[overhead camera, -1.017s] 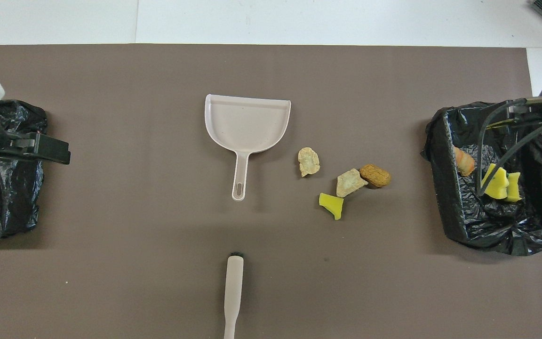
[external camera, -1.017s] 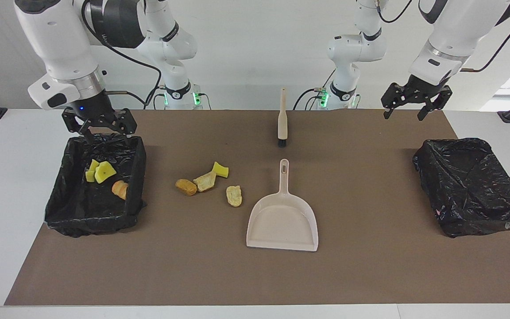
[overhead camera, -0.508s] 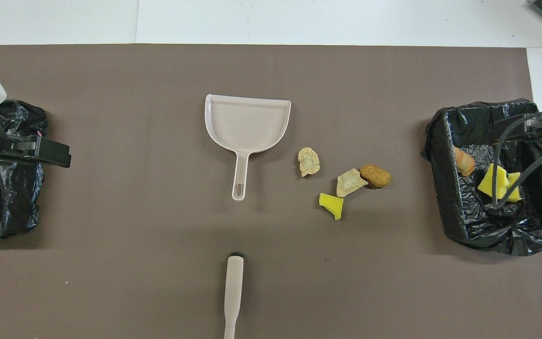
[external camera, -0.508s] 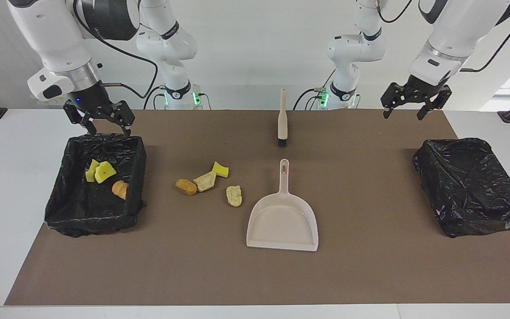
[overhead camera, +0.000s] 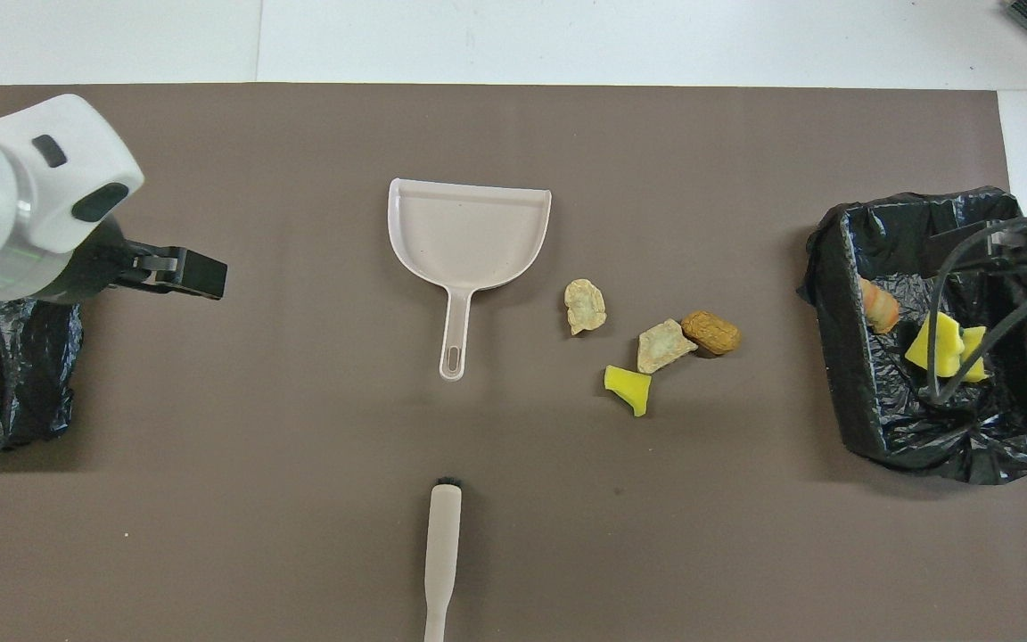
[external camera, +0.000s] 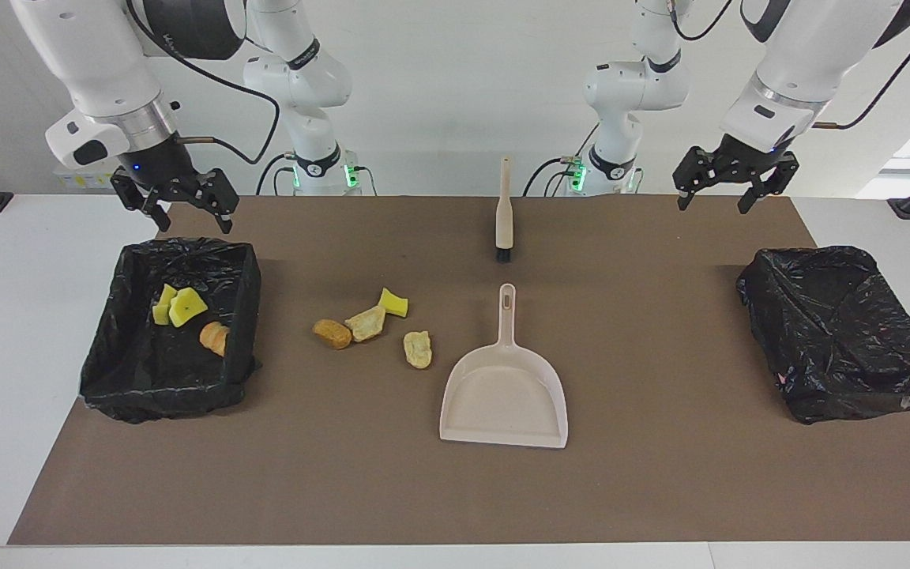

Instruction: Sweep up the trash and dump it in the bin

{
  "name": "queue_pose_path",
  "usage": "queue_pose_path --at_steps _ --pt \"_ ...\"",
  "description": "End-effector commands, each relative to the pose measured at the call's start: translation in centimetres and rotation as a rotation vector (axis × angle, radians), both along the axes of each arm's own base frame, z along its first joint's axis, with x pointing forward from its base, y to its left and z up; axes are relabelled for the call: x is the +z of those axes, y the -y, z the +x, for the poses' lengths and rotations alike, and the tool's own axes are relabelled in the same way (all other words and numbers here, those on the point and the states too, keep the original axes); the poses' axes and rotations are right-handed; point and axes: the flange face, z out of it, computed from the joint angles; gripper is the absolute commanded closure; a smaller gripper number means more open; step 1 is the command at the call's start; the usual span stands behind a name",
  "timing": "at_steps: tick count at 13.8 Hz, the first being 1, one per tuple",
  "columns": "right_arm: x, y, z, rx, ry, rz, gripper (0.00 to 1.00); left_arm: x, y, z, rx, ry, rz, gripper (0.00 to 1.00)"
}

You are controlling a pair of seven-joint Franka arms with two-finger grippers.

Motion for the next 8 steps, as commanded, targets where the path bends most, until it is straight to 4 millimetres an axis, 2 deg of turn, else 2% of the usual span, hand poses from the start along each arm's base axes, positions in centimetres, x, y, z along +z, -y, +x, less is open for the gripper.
queue_pose_path --at_steps 1,5,6,8 --pt "0.3 -0.1 -0.3 -0.013 -0.006 0.019 0.00 -2.6 3.6 0.7 -0.016 0.006 0.008 0.00" --pt "0.3 0.0 -0.3 -0.014 -0.006 0.019 0.00 -7.2 9.3 1.7 0.025 0.004 -0.006 0.00" --pt "0.3 -0.1 -0.3 -0.013 -0.006 0.019 0.00 -8.8 10.5 2.1 0.041 0.001 -0.009 0.00" --pt "0.3 -0.1 -0.3 -0.013 -0.006 0.019 0.00 -13.6 14.9 2.5 0.086 -0.011 -0.017 0.00"
